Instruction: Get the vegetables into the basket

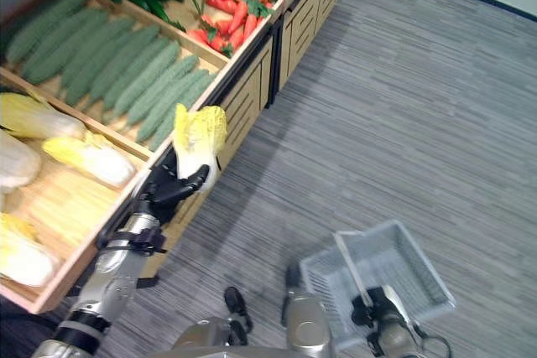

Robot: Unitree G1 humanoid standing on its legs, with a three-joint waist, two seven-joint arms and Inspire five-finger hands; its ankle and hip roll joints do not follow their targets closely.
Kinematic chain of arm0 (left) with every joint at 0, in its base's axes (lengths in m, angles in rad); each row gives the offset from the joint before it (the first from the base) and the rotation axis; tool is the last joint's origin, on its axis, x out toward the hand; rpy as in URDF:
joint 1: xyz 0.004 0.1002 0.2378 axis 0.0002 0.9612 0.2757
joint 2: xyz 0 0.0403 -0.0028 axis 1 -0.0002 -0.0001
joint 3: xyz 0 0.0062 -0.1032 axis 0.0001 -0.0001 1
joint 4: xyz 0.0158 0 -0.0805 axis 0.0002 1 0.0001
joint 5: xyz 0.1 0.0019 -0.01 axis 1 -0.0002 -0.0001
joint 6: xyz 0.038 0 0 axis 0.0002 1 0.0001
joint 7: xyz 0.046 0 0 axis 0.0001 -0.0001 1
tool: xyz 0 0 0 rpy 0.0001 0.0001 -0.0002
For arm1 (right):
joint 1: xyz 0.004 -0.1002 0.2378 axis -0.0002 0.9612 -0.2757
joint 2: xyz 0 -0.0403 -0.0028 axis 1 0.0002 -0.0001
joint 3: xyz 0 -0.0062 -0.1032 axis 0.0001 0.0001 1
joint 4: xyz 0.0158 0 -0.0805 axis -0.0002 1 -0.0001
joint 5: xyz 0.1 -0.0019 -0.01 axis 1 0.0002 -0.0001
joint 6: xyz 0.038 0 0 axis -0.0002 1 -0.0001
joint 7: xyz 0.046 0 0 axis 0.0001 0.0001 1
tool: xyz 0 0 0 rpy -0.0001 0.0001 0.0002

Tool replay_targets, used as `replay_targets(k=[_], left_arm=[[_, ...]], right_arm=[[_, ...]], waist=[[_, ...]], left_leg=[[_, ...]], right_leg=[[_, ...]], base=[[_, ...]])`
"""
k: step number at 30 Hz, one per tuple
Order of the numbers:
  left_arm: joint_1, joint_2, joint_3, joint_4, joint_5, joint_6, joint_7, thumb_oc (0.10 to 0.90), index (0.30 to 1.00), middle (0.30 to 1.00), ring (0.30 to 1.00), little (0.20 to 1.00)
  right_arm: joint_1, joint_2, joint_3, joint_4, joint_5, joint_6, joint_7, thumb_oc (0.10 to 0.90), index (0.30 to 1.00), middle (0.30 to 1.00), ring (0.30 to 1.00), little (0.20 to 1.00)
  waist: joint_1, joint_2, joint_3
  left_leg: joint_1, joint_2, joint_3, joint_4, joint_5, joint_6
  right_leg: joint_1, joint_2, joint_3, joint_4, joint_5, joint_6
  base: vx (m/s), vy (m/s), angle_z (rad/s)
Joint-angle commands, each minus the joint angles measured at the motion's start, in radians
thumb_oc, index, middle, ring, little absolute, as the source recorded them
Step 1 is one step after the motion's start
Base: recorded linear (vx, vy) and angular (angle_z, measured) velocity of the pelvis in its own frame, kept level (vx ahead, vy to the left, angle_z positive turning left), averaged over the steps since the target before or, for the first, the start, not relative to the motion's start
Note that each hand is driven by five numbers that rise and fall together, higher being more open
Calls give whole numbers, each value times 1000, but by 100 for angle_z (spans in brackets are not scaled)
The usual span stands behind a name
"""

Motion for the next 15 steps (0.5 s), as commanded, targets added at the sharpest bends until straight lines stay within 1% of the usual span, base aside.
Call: replay_targets(k=[1,2,4,6,8,9,10,15], left_arm=[[-34,52,45,-147,23,-104,-59,400,300,300,300,300],[-31,50,44,-142,15,-101,-70,400,300,300,300,300],[-31,48,40,-139,16,-99,-75,400,300,300,300,300],[-35,41,30,-140,16,-97,-76,400,300,300,300,300],[-45,33,10,-145,9,-91,-83,400,300,300,300,300],[-55,27,-6,-141,6,-87,-83,400,300,300,300,300],[-60,25,-14,-139,6,-86,-84,400,300,300,300,300],[-96,13,-51,-134,9,-84,-82,400,300,300,300,300]], right_arm=[[39,-16,50,-32,1,-38,-14,400,300,300,300,300],[51,-22,48,-29,-2,-39,-11,400,300,300,300,300],[59,-25,45,-28,-4,-38,-10,400,300,300,300,300],[71,-34,34,-26,-2,-36,-12,400,300,300,300,300],[85,-48,17,-16,7,-31,-17,400,300,300,300,300],[89,-56,8,-17,18,-29,-23,400,300,300,300,300],[91,-60,7,-19,21,-30,-26,400,300,300,300,300],[96,-84,0,-37,31,-29,-33,400,300,300,300,300]], waist=[[28,-81,-118],[18,-80,-123],[12,-77,-124],[0,-71,-126],[-13,-60,-125],[-23,-49,-125],[-28,-44,-125],[-42,-14,-110]], left_leg=[[42,100,61,32,-23,-170],[50,109,72,33,-17,-181],[52,116,76,32,-8,-190],[50,130,81,30,10,-205],[50,153,84,31,33,-226],[53,165,83,23,51,-238],[53,169,84,22,57,-241],[33,207,76,40,102,-276]], right_leg=[[111,-18,65,-244,126,57],[125,2,64,-284,103,47],[134,13,63,-305,97,42],[147,31,65,-341,92,35],[158,55,70,-357,76,21],[161,67,72,-359,67,13],[161,73,73,-356,62,9],[156,101,80,-337,30,-23]], base=[[50,-236,-104],[53,-204,-137],[23,-146,-80],[-5,-157,9],[0,-235,-10],[4,-252,-15],[-6,-194,-12],[-14,-175,-5]])
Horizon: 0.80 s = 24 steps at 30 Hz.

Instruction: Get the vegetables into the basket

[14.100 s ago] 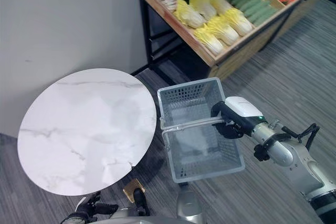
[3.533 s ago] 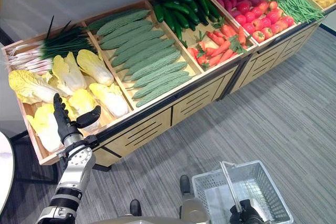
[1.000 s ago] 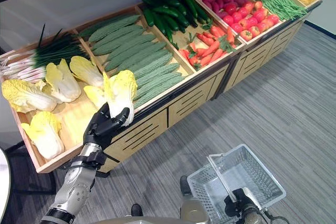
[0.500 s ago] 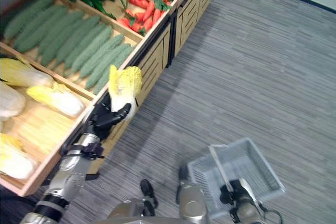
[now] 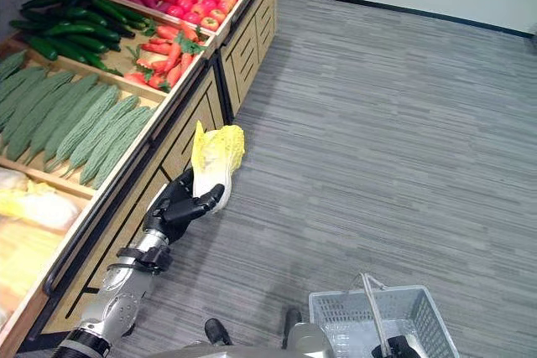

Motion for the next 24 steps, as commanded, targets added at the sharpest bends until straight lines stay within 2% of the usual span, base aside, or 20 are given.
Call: replay_targets(k=[1,3,4,5,6,7,8,9,10,11,12,13,14,15,19,21,23,24], left_arm=[[-134,-12,28,-119,3,-86,-45,400,300,300,300,300],[-138,-12,20,-119,6,-87,-49,400,300,300,300,300],[-142,-16,11,-127,12,-91,-48,400,300,300,300,300],[-142,-16,6,-124,19,-92,-48,400,300,300,300,300],[-142,-16,6,-124,19,-92,-48,400,300,300,300,300],[-134,-18,8,-132,23,-100,-48,400,300,300,300,300],[-134,-18,8,-132,23,-100,-48,400,300,300,300,300],[-139,-15,3,-132,25,-102,-49,400,300,300,300,300],[-149,-9,-9,-134,21,-114,-46,400,300,300,300,300],[-150,-9,-7,-135,17,-115,-44,400,300,300,300,300],[-150,-7,-3,-135,10,-113,-45,400,300,300,300,300],[-152,-4,-15,-132,-10,-109,-54,400,300,300,300,300],[-156,-1,-20,-131,-16,-107,-59,400,300,300,300,300],[-144,12,-30,-143,-22,-106,-65,400,300,300,300,300],[-151,46,-36,-141,-34,-107,-77,400,300,300,300,300],[-141,55,-32,-138,-31,-109,-75,400,300,300,300,300],[-130,70,-25,-140,-29,-105,-78,400,300,300,300,300],[-109,86,-15,-138,-28,-101,-88,400,300,300,300,300]], right_arm=[[-47,-52,0,-26,44,-38,-37,400,300,300,300,300],[-55,-62,2,-28,47,-38,-39,400,300,300,300,300],[-82,-78,11,-20,48,-34,-41,400,300,300,300,300],[-88,-84,11,-14,52,-34,-42,400,300,300,300,300],[-89,-84,11,-14,52,-34,-42,400,300,300,300,300],[-104,-91,19,-3,49,-32,-43,400,300,300,300,300],[-105,-90,19,-2,49,-32,-43,400,300,300,300,300],[-109,-102,20,2,48,-33,-42,400,300,300,300,300],[-136,-120,31,11,42,-36,-47,400,300,300,300,300],[-142,-120,38,12,41,-38,-48,400,300,300,300,300],[-145,-121,43,11,39,-39,-45,400,300,300,300,300],[-135,-128,46,10,30,-39,-36,400,300,300,300,300],[-133,-128,47,10,27,-39,-33,400,300,300,300,300],[-132,-123,43,10,31,-37,-29,400,300,300,300,300],[-150,-119,55,-5,36,-43,-26,400,300,300,300,300],[-170,-119,54,-3,39,-43,-30,400,300,300,300,300],[-201,-118,53,18,40,-39,-34,400,300,300,300,300],[-211,-122,53,21,36,-39,-34,400,300,300,300,300]], waist=[[-5,-27,24],[0,-26,31],[25,-24,38],[38,-28,38],[37,-28,35],[54,-32,33],[53,-32,33],[60,-32,30],[84,-22,33],[90,-19,31],[90,-20,29],[87,-26,10],[88,-33,1],[87,-47,-11],[98,-73,-15],[110,-81,-15],[130,-87,-15],[138,-92,-18]], left_leg=[[31,84,-49,79,28,-145],[10,94,-107,150,28,-156],[-29,44,-247,150,40,-127],[-44,10,-325,130,17,-113],[-48,9,-325,129,20,-112],[-69,-20,-444,74,-9,-96],[-69,-21,-444,73,-9,-96],[-96,-17,-497,54,13,-99],[-133,-38,-649,2,52,-100],[-138,-45,-680,-3,54,-102],[-129,-49,-676,0,43,-97],[-110,-52,-624,-5,27,-90],[-106,-65,-613,1,17,-80],[-92,-81,-586,4,-5,-61],[-93,-99,-528,41,-42,-39],[-87,-98,-502,45,-53,-34],[-72,-96,-472,44,-62,-30],[-50,-91,-447,30,-65,-31]], right_leg=[[45,-30,74,-105,79,54],[50,-18,94,-106,74,40],[38,-12,131,-111,91,30],[39,-14,154,-118,94,35],[36,-15,154,-119,96,35],[32,-18,201,-120,105,44],[33,-18,200,-119,104,44],[31,-16,221,-120,106,49],[40,-6,276,-110,95,56],[41,-3,297,-106,91,57],[42,-2,314,-102,87,61],[52,-20,329,-103,79,73],[57,-33,334,-104,77,79],[53,-51,354,-102,85,94],[29,-80,381,-101,112,123],[19,-85,376,-103,127,130],[12,-91,342,-104,146,136],[9,-97,302,-108,167,140]], base=[[19,-248,0],[-3,-177,-9],[-22,-64,-30],[-33,-30,-43],[81,12,-75],[57,17,-84],[94,41,-77],[207,138,-67],[243,177,-38],[246,210,-64],[204,259,-125],[226,306,-151],[284,394,-119],[183,287,-26],[72,185,-46],[33,111,-42],[52,69,-40],[59,41,-57]])
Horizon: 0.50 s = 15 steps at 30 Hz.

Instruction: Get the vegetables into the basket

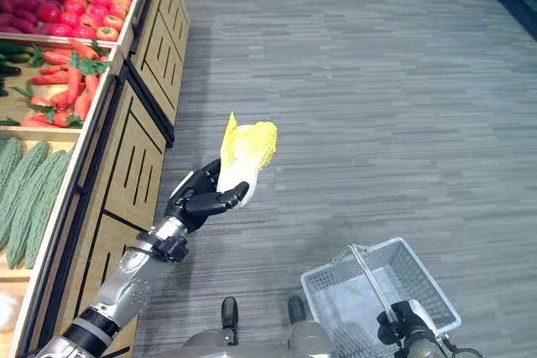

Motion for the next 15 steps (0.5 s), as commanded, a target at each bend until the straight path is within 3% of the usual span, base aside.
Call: replay_targets(k=[1,8,15], left_arm=[[-19,1,75,-146,-9,-100,-50,400,300,300,300,300],[19,83,69,-167,43,-91,-65,400,300,300,300,300],[-13,234,45,-185,299,-128,-10,400,300,300,300,300]], right_arm=[[-71,-66,11,21,29,-25,-47,400,300,300,300,300],[-122,-140,5,61,20,-27,-54,400,300,300,300,300],[-201,-250,69,-146,-2,-63,-82,400,300,300,300,300]], waist=[[37,-60,-64],[41,-53,-97],[33,-41,-119]], left_leg=[[-41,63,5,114,-67,-56],[29,67,32,47,-55,-66],[47,70,39,-2,-35,-80]], right_leg=[[10,-76,-64,27,77,98],[51,-78,-84,-60,104,101],[56,-77,-89,-100,118,113]], base=[[70,43,-48],[65,21,-10],[2,-4,-4]])
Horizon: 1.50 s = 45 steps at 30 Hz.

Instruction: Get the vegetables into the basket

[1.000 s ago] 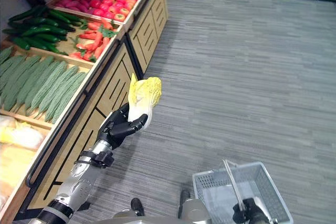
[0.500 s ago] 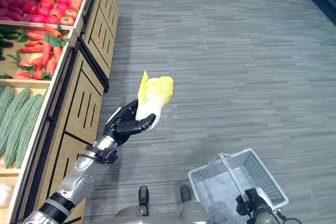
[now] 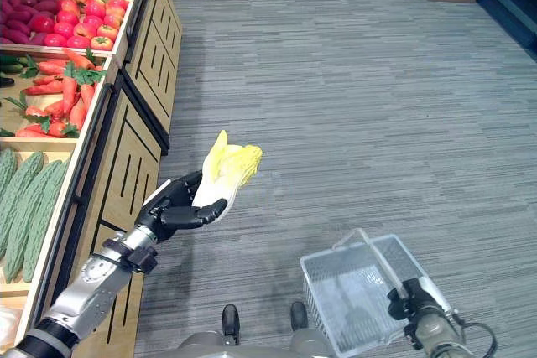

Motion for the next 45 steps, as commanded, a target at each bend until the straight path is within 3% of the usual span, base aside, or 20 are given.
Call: replay_targets(k=[1,5,8,15,17,20,29,38,45], left_arm=[[-110,43,-4,-113,172,-138,27,400,300,300,300,300],[-144,77,-28,-111,260,-153,51,400,300,300,300,300],[-223,136,-74,-129,404,-186,99,400,300,300,300,300],[-337,186,-157,-174,587,-231,167,400,300,300,300,300],[-429,184,-227,-183,753,-270,240,400,300,300,300,300],[-504,174,-299,-180,900,-290,297,400,300,300,300,300],[-595,123,-419,-139,1016,-293,319,400,300,300,300,300],[-579,61,-452,-32,1092,-275,336,400,300,300,300,300],[-547,-53,-433,134,1177,-223,377,400,300,300,300,300]], right_arm=[[-113,-112,51,-132,0,-81,-81,400,300,300,300,300],[-146,-147,82,-247,-9,-97,-83,400,300,300,300,300],[-208,-166,118,-362,-9,-112,-85,400,300,300,300,300],[-277,-155,144,-438,4,-122,-95,400,300,300,300,300],[-311,-159,166,-491,-2,-137,-109,400,300,300,300,300],[-340,-155,179,-515,-11,-142,-126,400,300,300,300,300],[-421,-77,170,-618,78,-154,-160,400,300,300,300,300],[-390,-39,145,-807,146,-189,-142,400,300,300,300,300],[-342,-19,114,-942,200,-211,-119,400,300,300,300,300]], waist=[[8,-42,-116],[4,-36,-122],[-1,-31,-128],[-7,-25,-135],[-15,-22,-141],[-19,-21,-142],[-30,-13,-142],[-40,-16,-147],[-50,-21,-155]], left_leg=[[-25,58,6,1,-13,-77],[-21,59,14,1,-18,-78],[-19,60,20,1,-20,-80],[-15,61,25,1,-24,-81],[-15,62,27,1,-27,-83],[-17,65,26,1,-28,-84],[-14,68,36,1,-31,-82],[-1,72,45,1,-38,-82],[10,75,48,1,-41,-81]], right_leg=[[-46,-80,-43,3,69,94],[-51,-81,-36,3,72,99],[-55,-81,-31,3,73,102],[-57,-82,-28,3,75,104],[-56,-82,-28,3,73,105],[-57,-83,-31,3,71,106],[-64,-79,-20,3,72,106],[-59,-77,-14,3,65,106],[-47,-75,-15,3,58,102]], base=[[0,0,0],[0,0,0],[0,0,0],[1,-5,-4],[7,-16,-5],[0,0,0],[2,-2,-3],[11,2,-3],[0,0,0]])
